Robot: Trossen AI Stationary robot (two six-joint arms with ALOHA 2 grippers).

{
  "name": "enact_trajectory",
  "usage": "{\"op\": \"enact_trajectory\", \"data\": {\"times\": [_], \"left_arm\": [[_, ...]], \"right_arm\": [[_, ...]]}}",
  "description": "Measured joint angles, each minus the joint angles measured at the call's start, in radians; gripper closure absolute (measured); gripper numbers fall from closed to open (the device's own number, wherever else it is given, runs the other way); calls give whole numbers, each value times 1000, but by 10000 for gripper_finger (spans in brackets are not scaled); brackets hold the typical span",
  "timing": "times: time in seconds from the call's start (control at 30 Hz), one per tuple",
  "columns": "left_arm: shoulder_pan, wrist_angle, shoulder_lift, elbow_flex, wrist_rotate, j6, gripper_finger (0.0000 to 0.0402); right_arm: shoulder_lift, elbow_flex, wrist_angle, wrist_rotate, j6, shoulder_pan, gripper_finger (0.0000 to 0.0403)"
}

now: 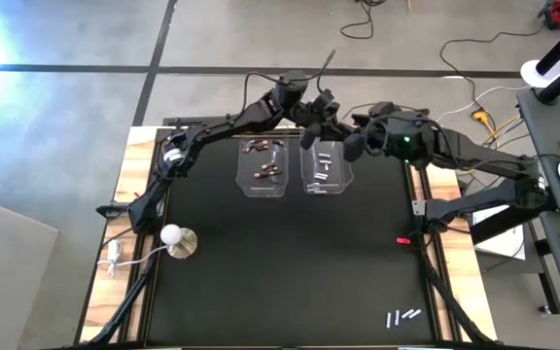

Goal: Sort batteries
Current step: Put the white battery into the right transparent bin

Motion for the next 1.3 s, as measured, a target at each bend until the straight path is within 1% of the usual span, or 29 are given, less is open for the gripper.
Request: {"op": "enact_trajectory", "data": {"times": [0.07, 0.13, 0.23, 0.37, 0.53, 0.63, 0.7, 0.77, 0.87, 1.13, 1.3], "left_arm": [[0, 80, 0, -1, 28, -61, 393], [2, 139, 1, -1, 54, -94, 393], [7, 154, 2, -2, 74, -111, 393], [29, 199, 1, -2, 76, -119, 393], [60, 403, -3, 0, 72, -235, 393], [64, 481, -4, 0, 68, -291, 393], [62, 496, -4, 0, 69, -307, 393], [62, 502, -5, 1, 71, -306, 393], [61, 498, -5, 1, 70, -303, 393], [60, 501, -4, 3, 63, -302, 393], [60, 498, -3, 2, 44, -300, 393]], "right_arm": [[23, 4, 19, -27, -6, -16, 184], [40, 12, 30, -25, 0, -23, 184], [56, 29, 17, -25, 3, -24, 184], [51, 68, 10, -27, -11, -16, 184], [8, 92, 17, -29, -32, -16, 184], [-4, 92, 34, -31, -31, -20, 184], [-4, 90, 79, -39, -43, -20, 184], [-2, 90, 156, -68, -85, -21, 184], [2, 91, 225, -78, -139, -22, 184], [10, 91, 218, -71, -152, -50, 184], [56, 90, 185, -72, -140, -55, 184]]}}
